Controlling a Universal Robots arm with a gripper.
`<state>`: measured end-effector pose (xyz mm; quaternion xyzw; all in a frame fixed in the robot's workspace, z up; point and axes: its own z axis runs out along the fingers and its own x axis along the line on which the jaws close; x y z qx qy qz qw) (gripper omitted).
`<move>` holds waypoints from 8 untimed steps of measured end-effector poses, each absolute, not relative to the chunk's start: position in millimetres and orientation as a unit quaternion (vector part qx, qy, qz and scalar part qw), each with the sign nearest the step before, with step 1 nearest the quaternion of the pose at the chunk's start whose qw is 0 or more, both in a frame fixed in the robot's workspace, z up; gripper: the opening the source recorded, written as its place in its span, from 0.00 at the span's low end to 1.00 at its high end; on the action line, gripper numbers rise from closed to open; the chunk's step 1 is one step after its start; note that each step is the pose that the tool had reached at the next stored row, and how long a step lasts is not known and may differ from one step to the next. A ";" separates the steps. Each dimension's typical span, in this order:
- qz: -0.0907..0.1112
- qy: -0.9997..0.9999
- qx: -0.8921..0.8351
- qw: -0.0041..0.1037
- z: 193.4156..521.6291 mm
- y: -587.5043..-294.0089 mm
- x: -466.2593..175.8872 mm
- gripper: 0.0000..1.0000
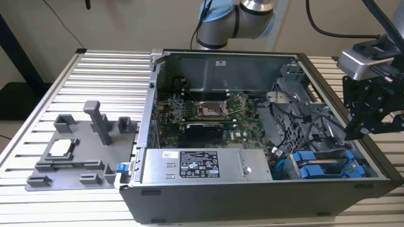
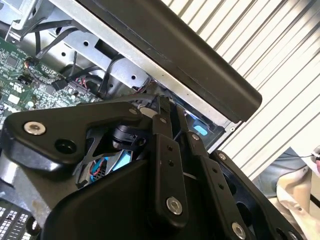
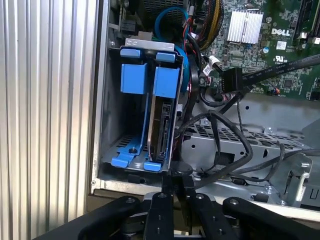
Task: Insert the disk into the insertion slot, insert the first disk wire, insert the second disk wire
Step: 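Insert the first disk wire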
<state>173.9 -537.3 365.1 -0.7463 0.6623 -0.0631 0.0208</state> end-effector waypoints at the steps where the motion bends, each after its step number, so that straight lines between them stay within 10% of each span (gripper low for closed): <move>1: -0.063 0.662 -0.746 0.021 365.1 -537.2 173.9 0.19; 8: -0.063 0.662 -0.746 0.021 365.1 -537.2 173.9 0.19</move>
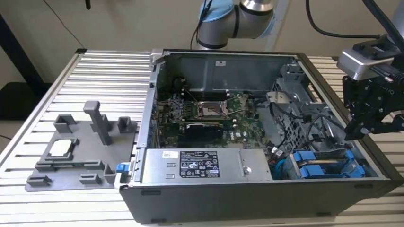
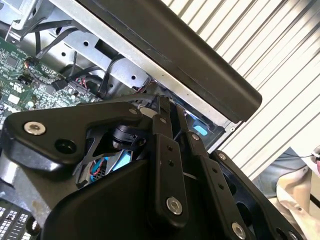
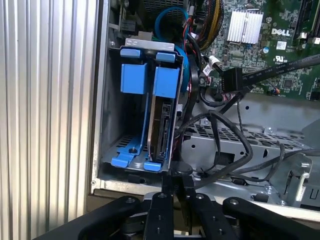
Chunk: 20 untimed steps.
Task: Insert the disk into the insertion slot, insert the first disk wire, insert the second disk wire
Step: 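Insert the first disk wire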
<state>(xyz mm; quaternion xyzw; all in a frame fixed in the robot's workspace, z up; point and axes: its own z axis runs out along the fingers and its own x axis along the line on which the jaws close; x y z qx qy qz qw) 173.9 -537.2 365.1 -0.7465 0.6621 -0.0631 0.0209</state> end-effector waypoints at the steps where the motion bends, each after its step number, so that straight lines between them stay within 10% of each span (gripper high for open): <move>1: -0.063 0.662 -0.746 0.021 365.1 -537.2 173.9 0.19; 20: -0.063 0.662 -0.747 0.022 364.5 -545.7 155.7 0.19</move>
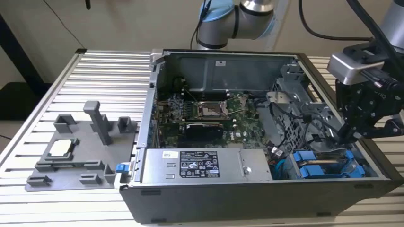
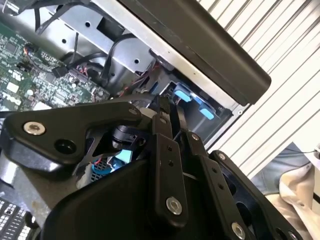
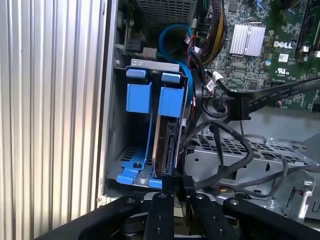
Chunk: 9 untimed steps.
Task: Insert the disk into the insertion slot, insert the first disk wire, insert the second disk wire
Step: 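Insert the first disk wire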
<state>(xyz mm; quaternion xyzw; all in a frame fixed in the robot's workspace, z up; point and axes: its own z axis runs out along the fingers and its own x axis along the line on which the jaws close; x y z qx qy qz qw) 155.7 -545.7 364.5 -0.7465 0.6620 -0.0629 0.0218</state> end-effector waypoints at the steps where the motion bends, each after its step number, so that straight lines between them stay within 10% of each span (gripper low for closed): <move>1: -0.063 0.662 -0.747 0.022 364.3 -545.8 155.0 0.19; 9: -0.063 0.662 -0.747 0.021 363.1 -546.3 151.5 0.19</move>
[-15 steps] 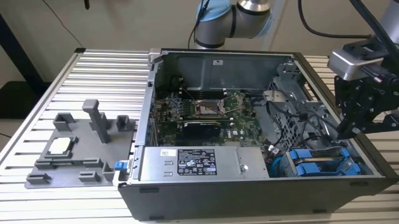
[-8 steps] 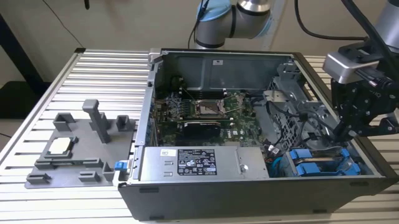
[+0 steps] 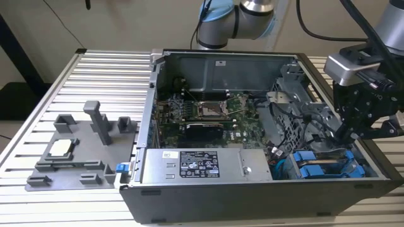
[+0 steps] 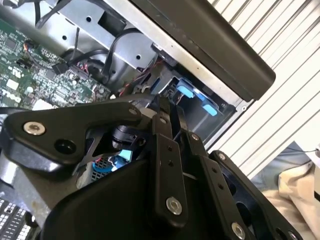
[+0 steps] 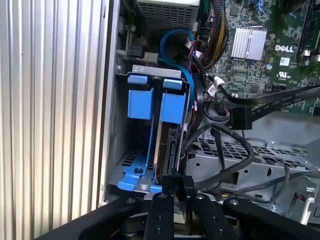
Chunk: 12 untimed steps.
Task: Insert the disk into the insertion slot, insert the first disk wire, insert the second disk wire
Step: 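Insert the first disk wire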
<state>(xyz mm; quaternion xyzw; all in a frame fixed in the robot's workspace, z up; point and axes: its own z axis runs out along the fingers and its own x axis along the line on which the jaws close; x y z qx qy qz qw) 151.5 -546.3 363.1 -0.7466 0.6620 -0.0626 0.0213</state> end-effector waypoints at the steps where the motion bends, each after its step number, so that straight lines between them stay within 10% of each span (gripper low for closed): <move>1: -0.063 0.662 -0.747 0.021 363.1 -546.3 151.5 0.19; 12: -0.048 0.664 -0.746 0.038 359.6 -561.1 151.0 0.19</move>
